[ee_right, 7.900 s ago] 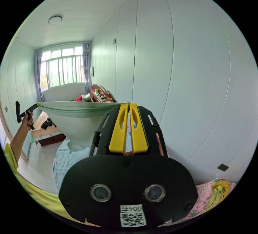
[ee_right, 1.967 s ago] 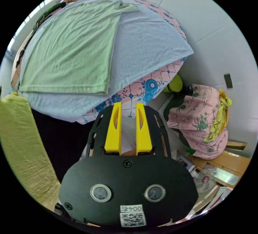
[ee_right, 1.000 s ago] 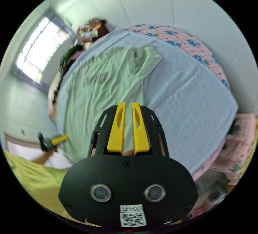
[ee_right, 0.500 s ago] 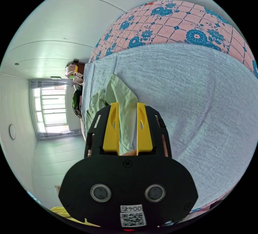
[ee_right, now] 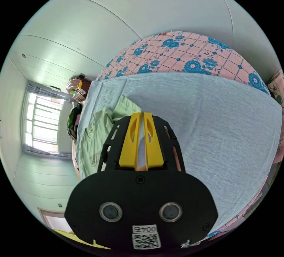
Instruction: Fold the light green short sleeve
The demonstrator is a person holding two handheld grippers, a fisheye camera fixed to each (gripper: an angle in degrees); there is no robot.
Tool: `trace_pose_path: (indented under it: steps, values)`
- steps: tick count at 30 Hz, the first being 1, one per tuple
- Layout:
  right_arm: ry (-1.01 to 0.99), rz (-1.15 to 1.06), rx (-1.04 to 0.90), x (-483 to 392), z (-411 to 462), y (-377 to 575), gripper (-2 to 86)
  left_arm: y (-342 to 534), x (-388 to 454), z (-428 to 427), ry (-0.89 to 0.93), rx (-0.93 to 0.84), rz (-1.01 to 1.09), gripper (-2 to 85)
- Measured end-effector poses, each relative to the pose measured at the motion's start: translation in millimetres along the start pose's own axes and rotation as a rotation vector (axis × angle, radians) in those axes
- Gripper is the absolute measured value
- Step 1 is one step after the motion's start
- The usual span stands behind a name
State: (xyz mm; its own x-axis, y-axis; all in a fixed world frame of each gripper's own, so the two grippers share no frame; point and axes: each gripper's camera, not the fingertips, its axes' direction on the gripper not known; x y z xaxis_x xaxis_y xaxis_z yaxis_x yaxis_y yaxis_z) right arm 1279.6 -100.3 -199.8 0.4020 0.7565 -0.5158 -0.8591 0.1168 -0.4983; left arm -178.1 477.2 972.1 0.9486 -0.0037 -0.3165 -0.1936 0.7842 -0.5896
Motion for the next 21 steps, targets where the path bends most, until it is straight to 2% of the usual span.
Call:
trace_pose_path:
  steps: [4, 7, 10, 13, 15, 18, 20, 21]
  values:
    - [0.052, -0.011, 0.091, 0.5, 0.2, 14.2, 5.6, 10.1, -22.2, -2.8, 0.003, -0.001, -0.002, 0.5]
    - [0.132, -0.248, 0.139, -48.7, -10.5, 42.7, 3.0, 18.8, -38.1, -6.4, -0.01, 0.0, 0.002, 0.5]
    - [0.087, -0.489, -0.051, -101.6, 6.6, 94.8, 2.1, 28.0, -62.8, -11.1, 0.007, -0.004, -0.011, 0.8]
    - [0.122, -0.665, -0.298, -141.0, 41.8, 167.2, 3.9, 29.6, -108.7, -24.7, 0.129, -0.049, -0.032, 1.4]
    - [0.146, -0.718, -0.399, -154.9, 61.3, 210.3, 4.1, 35.4, -152.0, -57.1, 0.142, 0.073, -0.104, 2.1]
    - [0.216, -0.749, -0.503, -166.7, 96.5, 268.4, 4.0, 41.7, -263.7, -95.9, 0.243, 0.277, -0.288, 4.2]
    - [0.275, -0.725, -0.575, -171.2, 125.3, 298.7, 4.1, 46.5, -374.5, -91.7, 0.461, 0.401, -0.506, 6.6]
    - [0.289, -0.719, -0.588, -172.4, 131.8, 304.7, 4.1, 47.6, -401.5, -86.3, 0.53, 0.429, -0.56, 7.1]
